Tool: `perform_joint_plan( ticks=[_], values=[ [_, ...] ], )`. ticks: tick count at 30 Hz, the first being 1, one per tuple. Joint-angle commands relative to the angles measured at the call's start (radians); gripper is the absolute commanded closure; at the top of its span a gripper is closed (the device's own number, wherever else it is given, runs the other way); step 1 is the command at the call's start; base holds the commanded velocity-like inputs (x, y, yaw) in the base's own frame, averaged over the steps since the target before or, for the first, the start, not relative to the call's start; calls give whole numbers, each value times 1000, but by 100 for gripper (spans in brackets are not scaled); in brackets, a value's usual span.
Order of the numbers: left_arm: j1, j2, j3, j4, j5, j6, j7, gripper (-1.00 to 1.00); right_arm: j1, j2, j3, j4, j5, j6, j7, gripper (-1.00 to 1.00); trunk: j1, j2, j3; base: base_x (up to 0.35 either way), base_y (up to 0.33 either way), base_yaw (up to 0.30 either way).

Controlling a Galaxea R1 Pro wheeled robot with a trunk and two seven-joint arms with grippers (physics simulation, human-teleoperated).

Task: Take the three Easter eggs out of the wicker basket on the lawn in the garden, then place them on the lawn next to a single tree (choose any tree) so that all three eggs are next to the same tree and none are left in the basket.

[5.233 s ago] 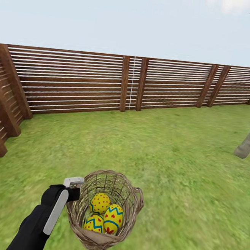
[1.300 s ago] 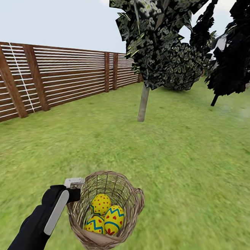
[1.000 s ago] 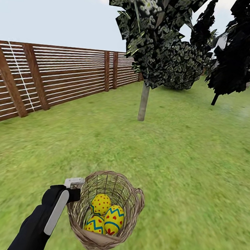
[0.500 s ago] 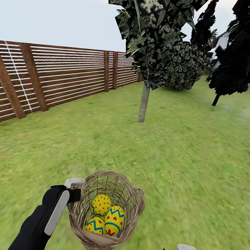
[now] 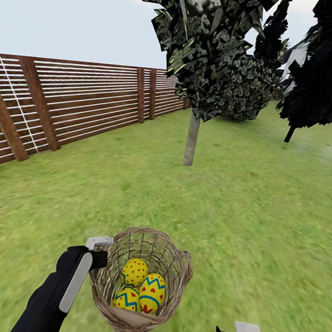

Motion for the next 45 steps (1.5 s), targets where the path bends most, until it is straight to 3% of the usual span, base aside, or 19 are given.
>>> perform_joint_plan(
  ticks=[1,45],
  values=[
    [-1,0,-1,-1,18,0,10,100,-1,0,-9,1,9,-4,4,-100,1,-1,-1,336,0,0],
    [-1,0,-2,-1,18,0,10,100,-1,-1,-12,1,3,-4,4,-100,1,-1,0,336,0,-49]
  ],
)
